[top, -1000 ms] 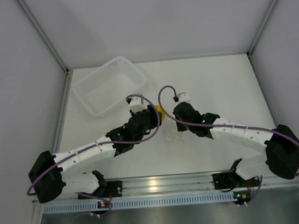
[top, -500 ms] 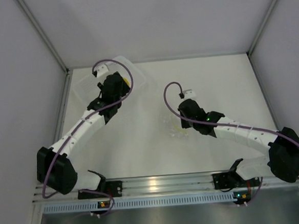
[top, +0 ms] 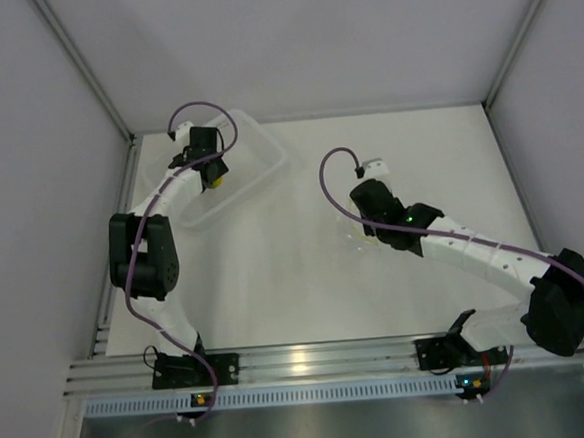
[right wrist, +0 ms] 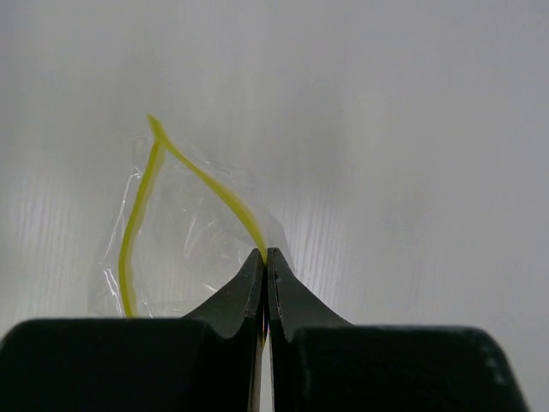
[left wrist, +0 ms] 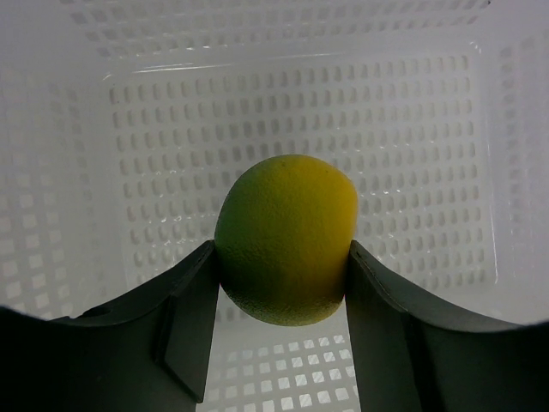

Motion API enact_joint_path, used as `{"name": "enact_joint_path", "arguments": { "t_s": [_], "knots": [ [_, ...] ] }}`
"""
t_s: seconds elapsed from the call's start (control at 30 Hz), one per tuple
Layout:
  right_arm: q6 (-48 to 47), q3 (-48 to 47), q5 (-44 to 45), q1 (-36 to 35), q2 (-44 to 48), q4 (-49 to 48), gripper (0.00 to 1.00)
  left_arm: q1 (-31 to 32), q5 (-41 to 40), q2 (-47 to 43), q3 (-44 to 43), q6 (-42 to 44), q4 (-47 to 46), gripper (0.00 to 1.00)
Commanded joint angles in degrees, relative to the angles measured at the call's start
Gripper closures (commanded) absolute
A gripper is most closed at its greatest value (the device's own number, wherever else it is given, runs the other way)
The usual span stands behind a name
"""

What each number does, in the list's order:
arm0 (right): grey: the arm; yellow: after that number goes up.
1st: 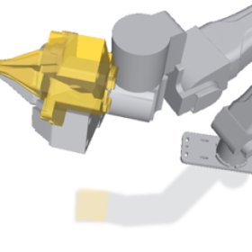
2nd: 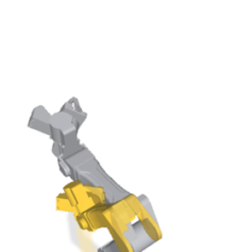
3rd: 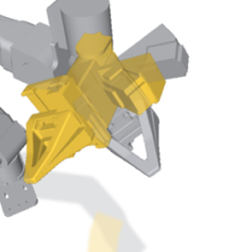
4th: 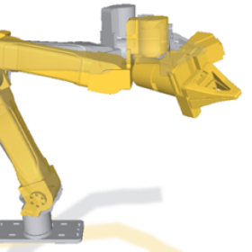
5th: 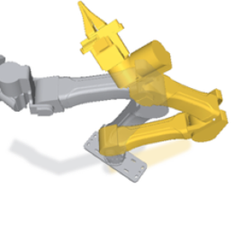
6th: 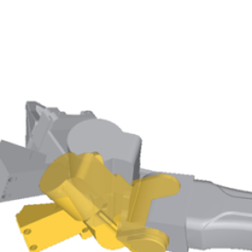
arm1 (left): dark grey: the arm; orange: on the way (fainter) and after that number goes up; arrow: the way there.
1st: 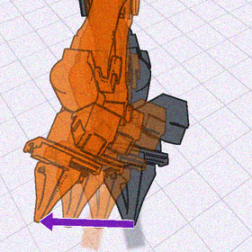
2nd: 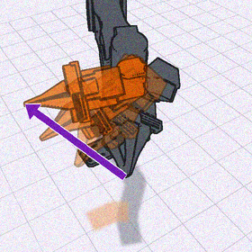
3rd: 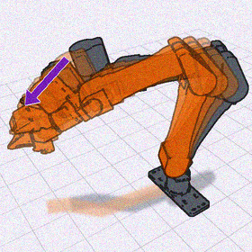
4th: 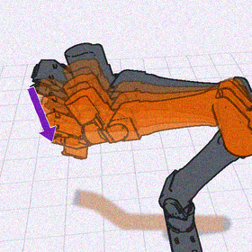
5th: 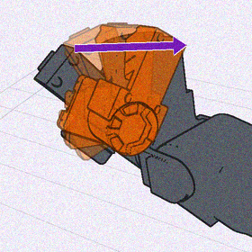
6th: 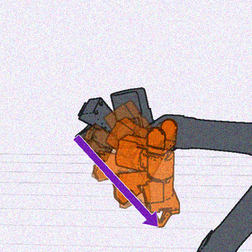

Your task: Open the zip-top bag and remove the fake food

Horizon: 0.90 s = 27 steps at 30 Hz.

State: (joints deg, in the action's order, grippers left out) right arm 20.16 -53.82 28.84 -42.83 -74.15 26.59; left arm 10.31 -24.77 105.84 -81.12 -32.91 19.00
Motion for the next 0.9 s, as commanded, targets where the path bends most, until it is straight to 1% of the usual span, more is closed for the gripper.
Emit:
{"name": "enact_joint_path", "arguments": {
  "t_s": [0.0, 0.03, 0.07, 0.17, 0.2, 0.23, 0.27, 0.3, 0.43, 0.47, 0.53, 0.57, 0.67, 0.7, 0.8, 0.87],
  "knots": [
    [-2.6, -5.9, 11.2, 0.9, -1.7, 6.2, 1.0, -0.3, 3.2, 1.0, -4.6, 1.2, 1.3, 0.46],
    [-3.4, -7.3, 13.8, 1.1, -3.0, 7.1, 1.0, -0.5, 3.4, 1.1, -4.6, 1.1, 1.4, 0.41],
    [-3.5, -7.9, 14.7, 1.2, -3.6, 8.4, 1.0, -0.5, 3.2, 1.0, -4.4, 0.9, 1.3, 0.34],
    [-4.7, -8.8, 15.5, 2.0, -4.9, 8.7, 1.0, -0.6, 3.3, 0.9, -4.6, 1.3, 1.4, 0.25],
    [-5.0, -8.8, 16.2, 2.2, -5.0, 8.8, 1.0, -0.7, 3.6, 0.9, -4.7, 1.4, 1.5, 0.12],
    [-5.5, -9.0, 16.7, 2.7, -5.6, 8.9, 1.0, -1.0, 4.1, 0.4, -5.0, 1.6, 1.6, 0.04],
    [-5.9, -9.4, 17.1, 3.0, -5.9, 9.0, 1.0, -1.2, 4.5, 0.2, -5.2, 1.7, 1.8, 0.02],
    [-6.3, -9.6, 17.6, 3.3, -6.4, 9.2, 1.0, -1.3, 4.9, -0.1, -5.3, 1.7, 2.3, 0.02],
    [-8.7, -11.6, 25.4, 3.9, -11.6, 9.0, 1.0, -1.3, 6.8, -4.1, -5.0, 2.1, 4.0, 0.02],
    [-8.8, -12.1, 26.1, 3.9, -12.8, 9.1, 1.0, -1.3, 7.1, -6.5, -4.3, 2.2, 4.5, 0.02],
    [-8.0, -13.3, 27.1, 3.8, -16.5, 9.4, 1.0, -1.3, 7.2, -9.5, -2.7, 3.2, 4.9, 0.02],
    [-7.7, -13.5, 27.1, 3.7, -17.5, 8.8, 1.0, -1.3, 6.9, -12.6, -1.9, 3.4, 5.2, 0.02],
    [-7.1, -13.8, 27.6, 2.7, -21.6, 6.5, 1.0, -1.4, 6.9, -17.3, 1.3, 4.4, 7.0, 0.02],
    [-6.9, -14.0, 27.8, 2.5, -22.7, 6.3, 0.99, -1.4, 7.3, -20.4, 2.6, 4.4, 7.4, 0.02],
    [-6.5, -16.1, 28.2, 2.2, -27.6, 7.1, 0.97, -1.4, 8.5, -25.3, 5.2, 4.9, 9.0, 0.02],
    [-5.2, -17.7, 28.7, 1.6, -29.7, 8.0, 0.93, -1.4, 8.1, -30.1, 6.7, 5.5, 11.0, 0.02]
  ]
}}
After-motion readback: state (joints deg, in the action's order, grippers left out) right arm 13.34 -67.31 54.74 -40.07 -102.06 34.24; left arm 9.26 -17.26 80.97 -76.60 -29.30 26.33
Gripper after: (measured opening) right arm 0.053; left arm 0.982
